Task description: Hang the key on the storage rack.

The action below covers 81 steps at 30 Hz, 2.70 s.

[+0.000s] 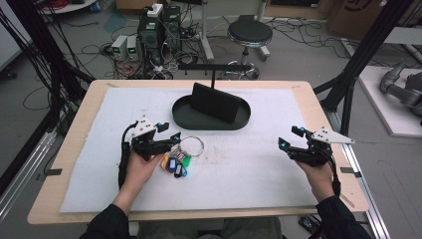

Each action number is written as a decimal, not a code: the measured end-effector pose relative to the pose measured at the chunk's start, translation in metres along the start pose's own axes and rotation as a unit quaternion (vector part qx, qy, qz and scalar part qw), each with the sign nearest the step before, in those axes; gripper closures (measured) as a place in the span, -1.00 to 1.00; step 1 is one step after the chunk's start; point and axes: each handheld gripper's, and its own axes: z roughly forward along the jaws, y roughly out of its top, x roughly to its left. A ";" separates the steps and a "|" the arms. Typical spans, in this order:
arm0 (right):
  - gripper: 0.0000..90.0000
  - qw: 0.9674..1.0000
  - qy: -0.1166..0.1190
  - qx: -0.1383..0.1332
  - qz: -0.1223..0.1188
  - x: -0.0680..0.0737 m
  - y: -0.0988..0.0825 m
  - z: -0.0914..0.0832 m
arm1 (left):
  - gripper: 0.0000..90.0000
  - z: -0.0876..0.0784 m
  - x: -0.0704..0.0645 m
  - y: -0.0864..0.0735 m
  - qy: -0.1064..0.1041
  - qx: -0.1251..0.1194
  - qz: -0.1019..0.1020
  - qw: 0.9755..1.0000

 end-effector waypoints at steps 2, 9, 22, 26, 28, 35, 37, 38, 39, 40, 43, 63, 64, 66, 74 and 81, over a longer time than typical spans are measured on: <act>-0.41 1.000 0.001 0.000 0.000 0.000 0.000 0.000 | -0.02 0.007 0.000 0.001 0.006 0.018 -0.005 1.000; -0.40 1.000 -0.001 -0.001 0.000 -0.001 0.000 -0.001 | 0.15 0.029 0.003 -0.003 0.001 0.059 -0.024 0.998; -0.40 1.000 -0.003 0.005 0.002 -0.002 -0.001 -0.003 | 0.48 0.048 0.007 -0.011 0.010 0.128 -0.026 0.991; -0.40 1.000 -0.004 0.005 -0.001 -0.002 -0.001 -0.003 | 0.52 0.051 0.007 -0.014 0.015 0.144 -0.029 0.989; -0.40 1.000 -0.005 0.006 0.000 -0.001 -0.001 -0.003 | 0.52 0.053 0.007 -0.015 0.016 0.151 -0.028 0.988; -0.40 1.000 -0.006 0.004 -0.003 -0.002 -0.001 -0.004 | 0.57 0.060 0.005 -0.018 0.027 0.183 -0.012 0.983; -0.40 1.000 -0.007 0.005 -0.002 -0.002 -0.002 -0.003 | 0.64 0.060 0.004 -0.018 0.033 0.185 -0.006 0.982; -0.40 1.000 -0.007 0.006 -0.002 -0.002 -0.002 -0.003 | 0.67 0.061 0.003 -0.018 0.036 0.184 -0.007 0.982; -0.40 1.000 -0.007 0.007 -0.004 -0.002 -0.002 -0.003 | 0.70 0.061 0.003 -0.018 0.037 0.184 -0.004 0.982; -0.40 1.000 -0.007 0.006 -0.005 -0.001 -0.001 -0.003 | 0.72 0.061 0.003 -0.018 0.039 0.184 -0.003 0.982; -0.40 1.000 -0.007 0.004 -0.008 -0.001 -0.001 -0.003 | 0.81 0.061 0.000 -0.019 0.040 0.181 0.005 0.983; -0.40 1.000 -0.007 -0.004 -0.003 -0.001 0.000 -0.005 | 0.91 0.037 -0.007 -0.004 0.004 0.075 -0.009 0.997; -0.40 1.000 -0.007 -0.004 -0.002 -0.001 0.000 -0.005 | 0.91 0.035 -0.010 -0.003 0.001 0.071 -0.005 0.997; -0.40 1.000 -0.006 -0.005 -0.003 -0.001 0.000 -0.005 | 0.91 0.033 -0.015 0.000 -0.005 0.059 0.004 0.998; -0.40 1.000 -0.005 -0.007 -0.005 0.000 0.001 -0.006 | 0.90 0.021 -0.036 0.007 -0.030 0.031 0.046 0.998; -0.40 1.000 -0.006 -0.007 -0.006 0.000 0.001 -0.006 | 0.84 0.018 -0.048 0.007 -0.055 0.035 0.070 0.995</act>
